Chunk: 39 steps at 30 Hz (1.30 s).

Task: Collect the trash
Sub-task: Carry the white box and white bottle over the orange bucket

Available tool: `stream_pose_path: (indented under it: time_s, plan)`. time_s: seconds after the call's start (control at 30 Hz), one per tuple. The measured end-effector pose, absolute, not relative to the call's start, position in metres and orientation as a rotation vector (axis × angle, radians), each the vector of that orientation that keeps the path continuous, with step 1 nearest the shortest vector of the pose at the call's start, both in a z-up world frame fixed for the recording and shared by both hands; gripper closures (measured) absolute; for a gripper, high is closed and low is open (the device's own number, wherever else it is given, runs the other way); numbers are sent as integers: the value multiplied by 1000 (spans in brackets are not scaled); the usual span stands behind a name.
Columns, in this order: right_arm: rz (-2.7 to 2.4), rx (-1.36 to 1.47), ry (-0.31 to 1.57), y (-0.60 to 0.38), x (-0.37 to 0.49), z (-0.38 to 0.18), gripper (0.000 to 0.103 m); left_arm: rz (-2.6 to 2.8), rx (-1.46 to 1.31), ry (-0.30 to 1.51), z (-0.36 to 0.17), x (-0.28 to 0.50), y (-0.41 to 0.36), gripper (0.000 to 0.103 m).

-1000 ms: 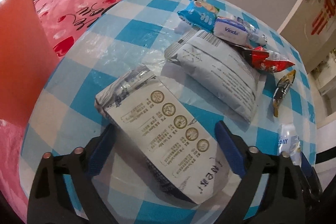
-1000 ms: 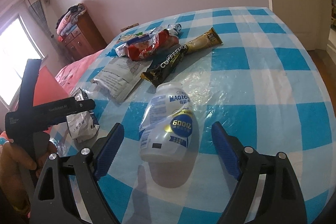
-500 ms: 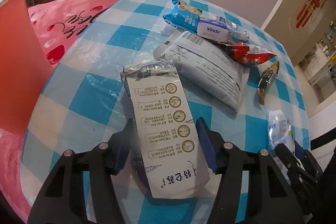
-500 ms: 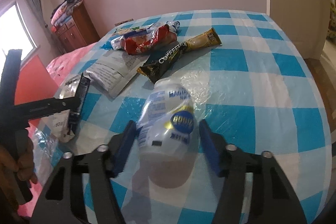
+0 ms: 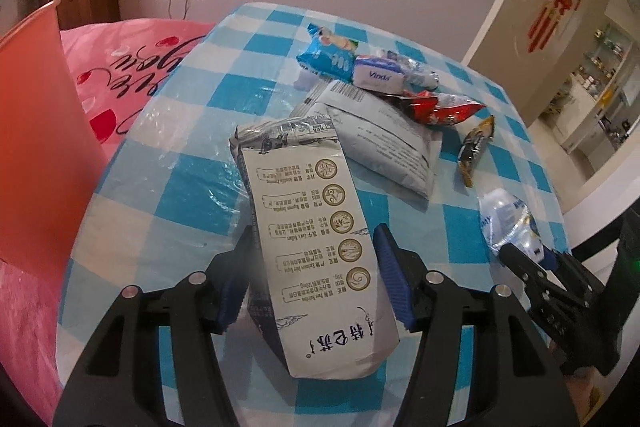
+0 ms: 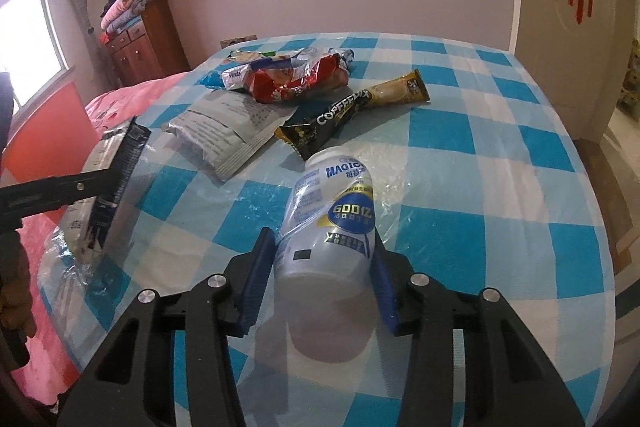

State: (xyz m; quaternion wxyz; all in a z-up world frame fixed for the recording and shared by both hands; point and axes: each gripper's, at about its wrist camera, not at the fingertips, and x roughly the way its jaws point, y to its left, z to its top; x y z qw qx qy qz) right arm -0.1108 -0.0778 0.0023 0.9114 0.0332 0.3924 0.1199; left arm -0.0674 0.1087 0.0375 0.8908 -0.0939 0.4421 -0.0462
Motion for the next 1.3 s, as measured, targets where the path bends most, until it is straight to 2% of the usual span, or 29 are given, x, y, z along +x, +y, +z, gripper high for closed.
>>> stream_pose_path:
  time_s: [0.33, 0.7, 1.0, 1.3]
  plan:
    - [226, 111, 825, -76, -114, 6, 57, -170, -174, 858, 50, -85, 115, 43]
    - [303, 106, 785, -44, -117, 52, 58, -200, -218, 742, 87, -96, 136, 43]
    - [483, 78, 750, 24, -99, 103, 58, -134, -289, 606, 135, -109, 186, 43]
    - [712, 5, 676, 127, -76, 163, 58, 65, -320, 465, 179, -131, 267, 43]
